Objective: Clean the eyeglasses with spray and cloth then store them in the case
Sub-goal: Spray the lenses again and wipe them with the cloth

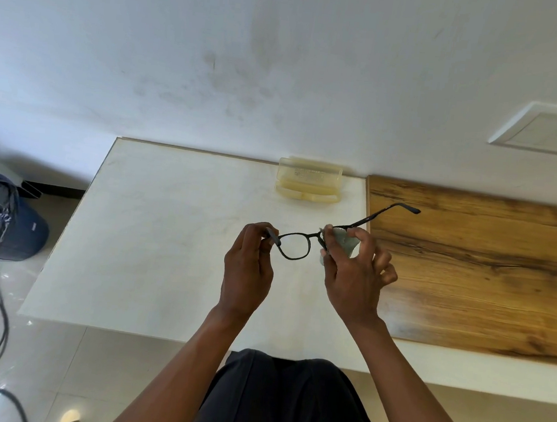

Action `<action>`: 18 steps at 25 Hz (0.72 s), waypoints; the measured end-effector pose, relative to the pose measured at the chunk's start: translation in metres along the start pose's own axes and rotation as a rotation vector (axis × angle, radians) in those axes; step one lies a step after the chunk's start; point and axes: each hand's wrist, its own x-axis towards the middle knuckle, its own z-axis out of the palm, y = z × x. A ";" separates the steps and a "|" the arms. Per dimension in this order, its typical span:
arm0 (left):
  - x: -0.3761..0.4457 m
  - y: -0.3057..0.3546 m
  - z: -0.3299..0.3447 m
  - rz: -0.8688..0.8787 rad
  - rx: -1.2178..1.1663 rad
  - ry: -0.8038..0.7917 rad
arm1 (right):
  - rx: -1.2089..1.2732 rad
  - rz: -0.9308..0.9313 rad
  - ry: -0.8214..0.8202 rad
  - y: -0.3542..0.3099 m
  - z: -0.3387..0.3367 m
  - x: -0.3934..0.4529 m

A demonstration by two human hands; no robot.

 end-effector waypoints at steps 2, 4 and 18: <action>0.001 -0.001 -0.001 -0.009 -0.004 -0.003 | 0.036 -0.011 0.040 0.002 0.000 -0.001; 0.000 -0.002 -0.001 -0.027 -0.003 -0.001 | 0.037 -0.035 0.082 0.005 -0.001 -0.001; -0.004 0.000 0.000 -0.035 -0.003 -0.026 | -0.036 0.053 -0.032 0.009 0.001 -0.003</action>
